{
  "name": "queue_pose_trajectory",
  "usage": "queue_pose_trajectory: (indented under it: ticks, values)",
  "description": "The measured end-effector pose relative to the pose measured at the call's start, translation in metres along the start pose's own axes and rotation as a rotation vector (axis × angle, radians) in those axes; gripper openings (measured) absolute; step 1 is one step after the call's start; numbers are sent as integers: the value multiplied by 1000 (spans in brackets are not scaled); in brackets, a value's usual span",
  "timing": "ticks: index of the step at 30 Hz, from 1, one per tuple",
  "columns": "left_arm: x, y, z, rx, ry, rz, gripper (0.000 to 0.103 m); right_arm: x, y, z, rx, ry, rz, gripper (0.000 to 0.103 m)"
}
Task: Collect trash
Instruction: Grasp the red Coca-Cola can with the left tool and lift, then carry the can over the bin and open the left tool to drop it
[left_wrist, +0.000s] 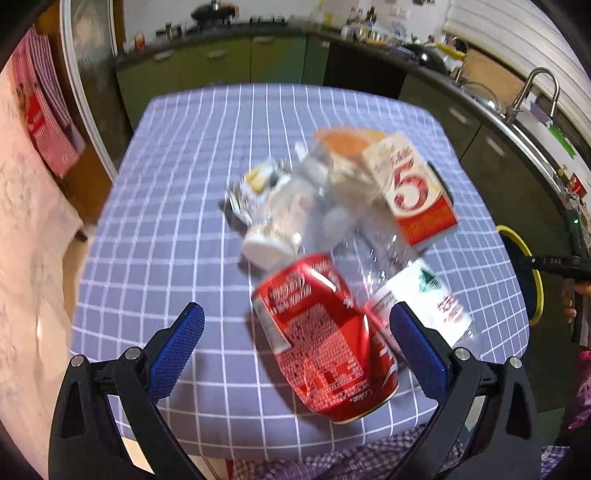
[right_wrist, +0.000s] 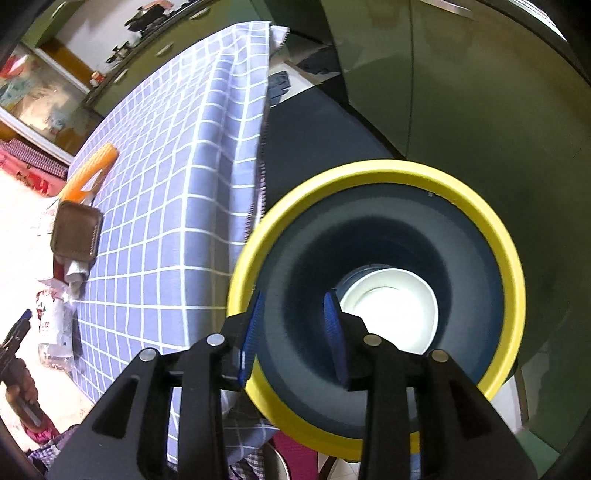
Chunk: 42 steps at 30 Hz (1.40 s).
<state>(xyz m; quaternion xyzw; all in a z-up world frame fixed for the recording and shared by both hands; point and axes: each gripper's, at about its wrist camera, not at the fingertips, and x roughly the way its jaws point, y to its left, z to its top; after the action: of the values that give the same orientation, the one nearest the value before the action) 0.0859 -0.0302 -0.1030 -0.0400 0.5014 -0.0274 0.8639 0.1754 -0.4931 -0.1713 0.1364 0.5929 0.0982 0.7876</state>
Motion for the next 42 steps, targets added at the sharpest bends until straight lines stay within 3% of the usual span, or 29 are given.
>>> queue_pose_trajectory:
  ticks: [12,18,21,24,35,39,42]
  values:
    - [43,1,-3,-32,164,-68,99,5,17,-2,-37,17,18,36]
    - [53,5,3,-8,180,-35,97,10,28,-2,-60,34,30,38]
    - [58,7,5,37,193,17,91,13,31,-3,-70,42,35,38]
    - [61,10,4,71,201,40,71,15,34,-4,-75,48,37,38]
    - [16,30,-10,128,81,72,71,17,39,-5,-84,48,34,38]
    - [-16,17,-10,173,13,60,71,8,34,-6,-76,20,19,38]
    - [-38,-9,-5,238,-39,11,71,-3,25,-10,-64,-9,7,38]
